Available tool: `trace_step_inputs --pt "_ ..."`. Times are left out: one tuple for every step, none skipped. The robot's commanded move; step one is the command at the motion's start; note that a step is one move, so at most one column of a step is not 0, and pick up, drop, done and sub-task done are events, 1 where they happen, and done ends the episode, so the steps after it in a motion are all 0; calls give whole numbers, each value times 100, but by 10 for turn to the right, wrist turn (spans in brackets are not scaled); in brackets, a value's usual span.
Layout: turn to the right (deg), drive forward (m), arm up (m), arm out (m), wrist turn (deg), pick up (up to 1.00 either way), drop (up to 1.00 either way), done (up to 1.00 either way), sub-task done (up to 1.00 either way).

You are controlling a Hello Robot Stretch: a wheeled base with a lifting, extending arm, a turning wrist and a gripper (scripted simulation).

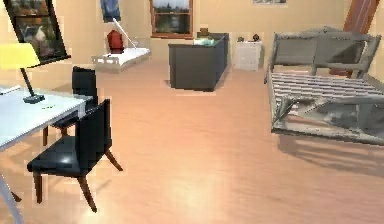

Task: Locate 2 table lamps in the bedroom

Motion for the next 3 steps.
trace_step_inputs --pt "0 20 0 0 0 0 0 0 0" --pt "-240 0 0 0 0 0 0 0 0" --pt "0 30 0 0 0 0 0 0 0"
